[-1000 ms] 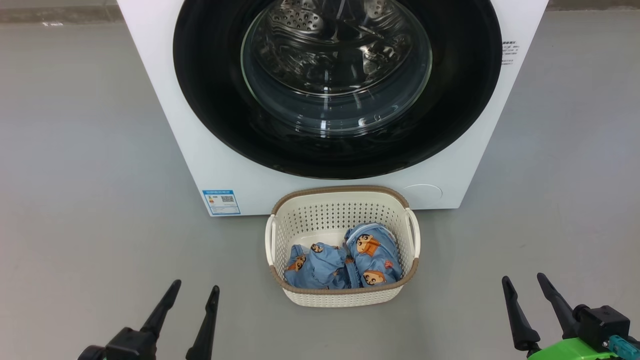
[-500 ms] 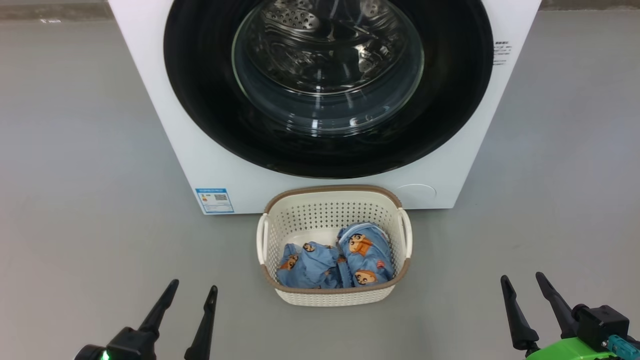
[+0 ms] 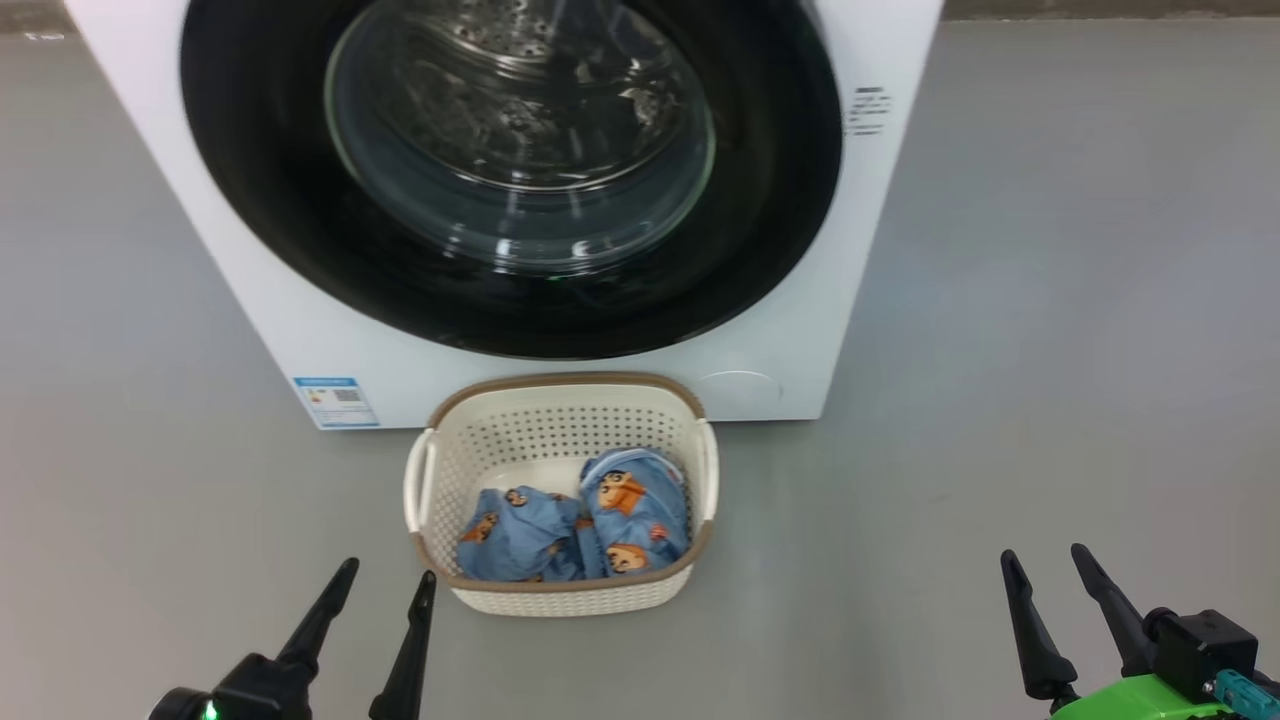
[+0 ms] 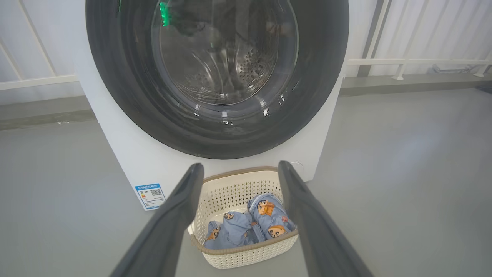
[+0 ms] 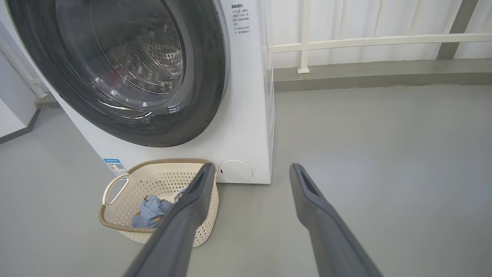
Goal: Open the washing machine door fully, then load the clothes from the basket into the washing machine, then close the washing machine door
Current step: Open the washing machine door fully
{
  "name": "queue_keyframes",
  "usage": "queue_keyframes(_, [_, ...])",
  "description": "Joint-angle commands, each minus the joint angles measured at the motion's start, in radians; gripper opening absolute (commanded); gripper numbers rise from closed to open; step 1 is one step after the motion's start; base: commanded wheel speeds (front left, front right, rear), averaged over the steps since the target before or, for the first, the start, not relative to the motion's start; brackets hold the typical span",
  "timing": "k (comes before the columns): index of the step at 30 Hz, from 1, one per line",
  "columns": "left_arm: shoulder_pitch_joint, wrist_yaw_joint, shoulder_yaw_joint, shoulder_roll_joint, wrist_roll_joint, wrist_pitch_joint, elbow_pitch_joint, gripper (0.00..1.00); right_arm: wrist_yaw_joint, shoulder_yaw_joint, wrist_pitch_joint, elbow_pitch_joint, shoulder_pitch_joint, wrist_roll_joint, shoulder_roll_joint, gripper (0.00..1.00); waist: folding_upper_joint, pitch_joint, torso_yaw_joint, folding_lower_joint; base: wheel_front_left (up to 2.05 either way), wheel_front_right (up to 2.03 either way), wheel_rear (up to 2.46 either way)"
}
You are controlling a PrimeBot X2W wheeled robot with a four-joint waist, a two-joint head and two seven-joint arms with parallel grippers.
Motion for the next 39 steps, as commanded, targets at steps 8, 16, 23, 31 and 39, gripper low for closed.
queue_keyframes(8, [-0.036, 0.002, 0.038, 0.009, -0.056, -0.007, -0.027, 1.0, -0.001, 0.025, -0.013, -0.021, -0.02, -0.008, -0.014, 1.0, 0.0, 0.003, -0.006, 0.0, 1.2, 1.19, -2.39])
queue_keyframes(16, [-0.037, 0.0, 0.041, 0.009, -0.061, -0.007, -0.026, 1.0, -0.001, 0.019, -0.013, -0.02, -0.019, -0.009, -0.013, 1.0, 0.0, -0.001, -0.007, 0.0, 0.7, 0.7, -1.4])
queue_keyframes(23, [-0.031, -0.001, 0.033, 0.009, -0.071, -0.007, -0.031, 1.0, -0.001, 0.016, -0.013, -0.023, -0.02, -0.004, -0.009, 1.0, 0.0, -0.007, -0.006, 0.0, 0.14, 0.14, -0.27])
queue_keyframes(31, [-0.033, 0.003, 0.014, 0.009, -0.094, -0.007, -0.036, 1.0, -0.001, 0.021, -0.013, -0.07, -0.103, 0.07, 0.011, 0.0, 0.0, 0.012, -0.006, 0.0, 0.0, 0.0, 0.0])
queue_keyframes(39, [-0.059, 0.014, -0.017, 0.009, -0.11, -0.007, -0.049, 1.0, -0.001, 0.023, -0.013, -0.083, -0.272, 0.223, 0.026, 0.0, 0.0, 0.055, 0.007, 0.0, 0.0, 0.0, 0.0])
